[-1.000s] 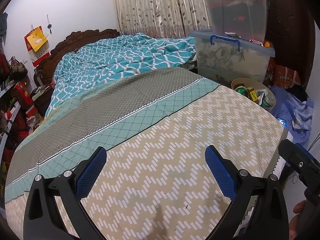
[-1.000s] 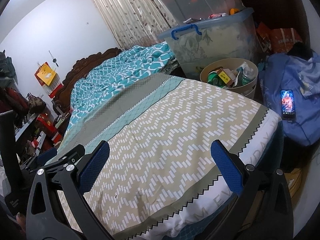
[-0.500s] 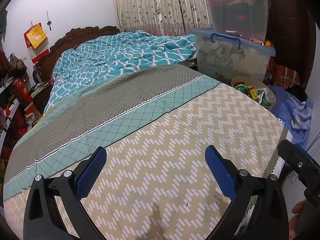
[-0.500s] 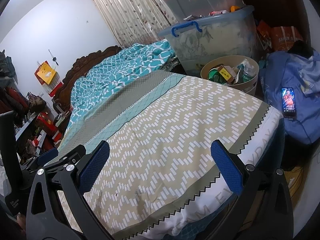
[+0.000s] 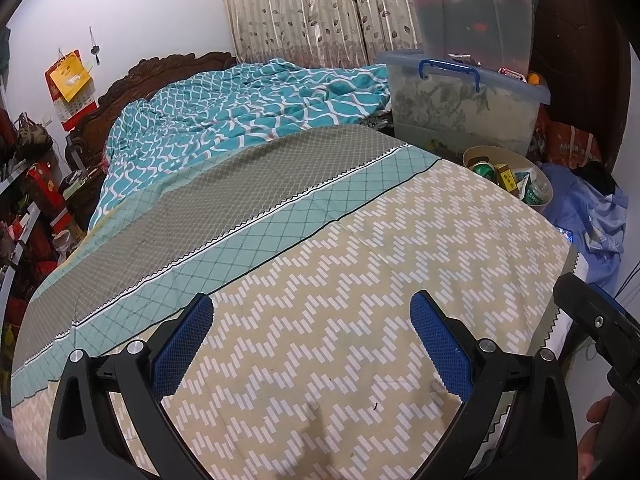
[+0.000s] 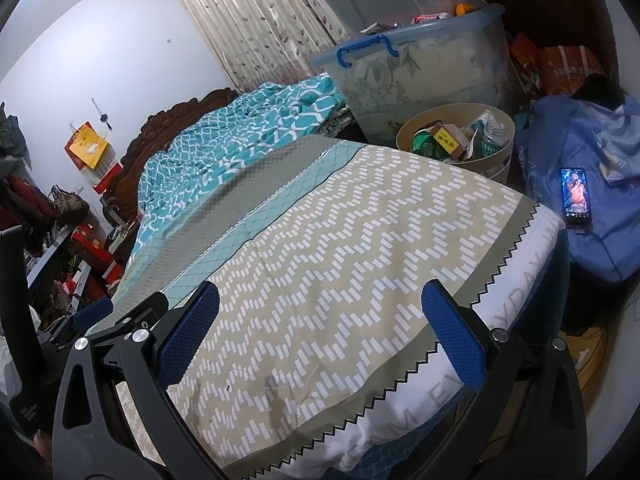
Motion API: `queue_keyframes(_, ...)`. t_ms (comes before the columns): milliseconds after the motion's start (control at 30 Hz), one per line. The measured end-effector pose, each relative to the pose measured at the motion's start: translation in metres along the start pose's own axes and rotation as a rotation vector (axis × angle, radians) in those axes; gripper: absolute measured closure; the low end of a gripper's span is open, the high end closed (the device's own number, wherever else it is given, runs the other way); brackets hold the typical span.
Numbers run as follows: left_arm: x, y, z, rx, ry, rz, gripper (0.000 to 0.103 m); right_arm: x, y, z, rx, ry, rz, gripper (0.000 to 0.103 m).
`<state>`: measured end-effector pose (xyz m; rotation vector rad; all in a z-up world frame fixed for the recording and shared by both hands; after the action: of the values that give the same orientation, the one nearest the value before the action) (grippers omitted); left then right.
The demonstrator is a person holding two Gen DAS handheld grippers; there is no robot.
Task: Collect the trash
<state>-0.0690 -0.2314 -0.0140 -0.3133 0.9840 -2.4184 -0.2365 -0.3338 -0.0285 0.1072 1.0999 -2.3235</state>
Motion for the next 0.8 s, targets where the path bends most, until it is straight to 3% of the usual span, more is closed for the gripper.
queue_keyframes(800, -0.0027, 0.0037, -0.0007, -0.008, 0.017, -0.023, 0.008, 0.0011, 0.0063, -0.0007, -0.02, 0.008, 0.003, 0.003)
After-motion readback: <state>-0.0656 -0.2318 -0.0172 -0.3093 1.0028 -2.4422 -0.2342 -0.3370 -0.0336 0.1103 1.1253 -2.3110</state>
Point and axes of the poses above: each gripper's, at about its wrist camera, not at the fingertips, and y roughly the way its jaws point, x to its right, z to its top, the point moved 3 cm from there along y, roughly the way its jaws point, and after that the axes turned 15 degrees about -z, right-handed, at the moved point
